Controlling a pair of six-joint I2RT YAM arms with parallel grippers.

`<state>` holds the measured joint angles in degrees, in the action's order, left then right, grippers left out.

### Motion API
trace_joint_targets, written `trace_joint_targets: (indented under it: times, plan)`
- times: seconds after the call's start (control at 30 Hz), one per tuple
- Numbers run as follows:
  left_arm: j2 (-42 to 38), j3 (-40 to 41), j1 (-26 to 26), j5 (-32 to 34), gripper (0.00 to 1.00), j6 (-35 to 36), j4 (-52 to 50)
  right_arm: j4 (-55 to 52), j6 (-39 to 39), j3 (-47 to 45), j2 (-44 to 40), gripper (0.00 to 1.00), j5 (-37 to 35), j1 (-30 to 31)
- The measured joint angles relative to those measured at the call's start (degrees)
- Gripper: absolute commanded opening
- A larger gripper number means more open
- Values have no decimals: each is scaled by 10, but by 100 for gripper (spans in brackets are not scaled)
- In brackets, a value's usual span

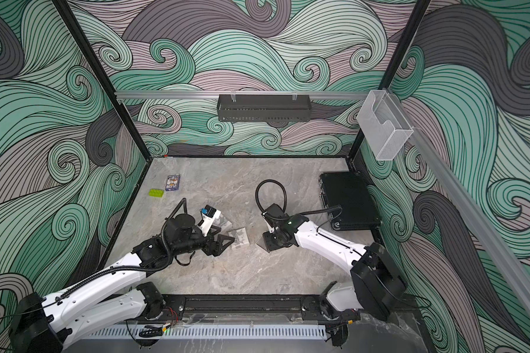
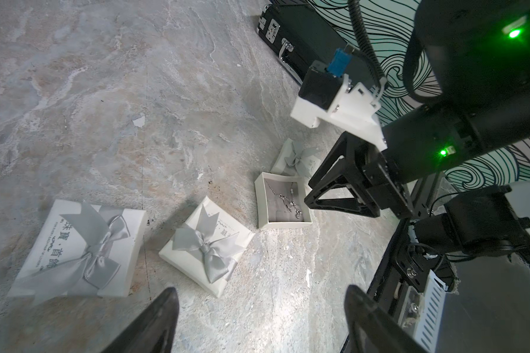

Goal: Take the necklace out of the lift-off lid jewelry box
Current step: Place the jewelry box at the center of the board, then take out the inner lining from the jewelry box.

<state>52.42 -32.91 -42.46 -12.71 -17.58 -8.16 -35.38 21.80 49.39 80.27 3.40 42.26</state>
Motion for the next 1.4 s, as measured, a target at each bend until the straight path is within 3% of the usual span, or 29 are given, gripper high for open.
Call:
trace_joint_targets:
  times: [0.47, 0.7, 0.93, 1.4]
  plan:
    - [-2, 1, 0, 1, 83, 0, 0, 26, -4, 19, 82, 47, 0, 0]
    - [-9, 2, 0, 7, 82, 0, -1, 35, -42, 50, 128, 47, 4, 3]
    - [-9, 8, 0, 12, 82, 0, 0, 34, -108, 70, 132, 47, -1, 29]
    - [-1, 9, 0, 8, 82, -2, 2, 34, -120, 53, 107, 47, -30, 31]
